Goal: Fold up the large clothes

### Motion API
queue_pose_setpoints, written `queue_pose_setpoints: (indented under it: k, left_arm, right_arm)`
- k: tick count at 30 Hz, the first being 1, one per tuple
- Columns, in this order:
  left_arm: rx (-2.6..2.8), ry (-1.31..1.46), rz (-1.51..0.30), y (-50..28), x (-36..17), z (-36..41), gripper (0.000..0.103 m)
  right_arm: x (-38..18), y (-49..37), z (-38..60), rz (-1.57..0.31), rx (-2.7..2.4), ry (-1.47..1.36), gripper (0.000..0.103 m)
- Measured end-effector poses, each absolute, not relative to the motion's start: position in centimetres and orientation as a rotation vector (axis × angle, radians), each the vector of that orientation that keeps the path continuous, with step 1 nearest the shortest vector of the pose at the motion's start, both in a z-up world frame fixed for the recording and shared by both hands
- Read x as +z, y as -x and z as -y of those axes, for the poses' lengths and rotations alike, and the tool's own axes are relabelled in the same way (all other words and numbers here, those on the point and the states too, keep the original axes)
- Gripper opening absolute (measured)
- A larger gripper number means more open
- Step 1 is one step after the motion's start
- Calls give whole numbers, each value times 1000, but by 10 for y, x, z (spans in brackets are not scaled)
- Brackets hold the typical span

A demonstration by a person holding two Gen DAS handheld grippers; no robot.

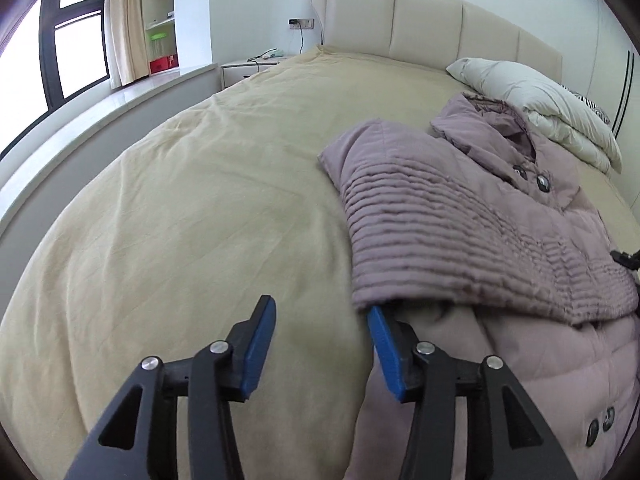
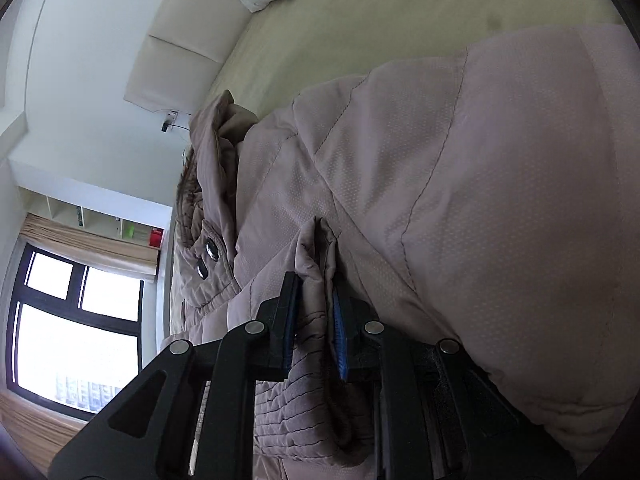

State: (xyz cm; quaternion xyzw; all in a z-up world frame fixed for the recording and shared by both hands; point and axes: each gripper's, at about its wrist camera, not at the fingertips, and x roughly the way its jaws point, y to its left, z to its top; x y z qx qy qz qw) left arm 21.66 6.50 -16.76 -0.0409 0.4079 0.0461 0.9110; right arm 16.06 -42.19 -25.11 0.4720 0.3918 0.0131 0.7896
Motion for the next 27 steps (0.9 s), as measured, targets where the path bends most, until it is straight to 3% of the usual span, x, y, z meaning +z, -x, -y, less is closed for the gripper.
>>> queue_pose_setpoints:
  k: [6,9,14,19,25,27]
  left_arm:
    - [79,52,-713,-198,-120,-60,52]
    - [57,-10,-656,-228,-101,-45,52]
    - [46,-79,-748,-303,-124,-31,52]
    - [33,-65,-896,-337,-178,-35,53]
    - [21,-104,-916,-345,-186,-32,53]
    - [47,-93,-886,-339,-168,-34,47]
  right_arm:
    - [-212,-166,417,-848,-27,-851,18]
    - [-150,-141,407,-758,-62,-726,19]
    - [-107,-126,359,-723,34,-524,19]
    - [-134,-132,334,-856,36,-440,19]
    - [-184,-132,342,-820,35,-430,19]
    - [-177,-130,339,-838,33,-404,19]
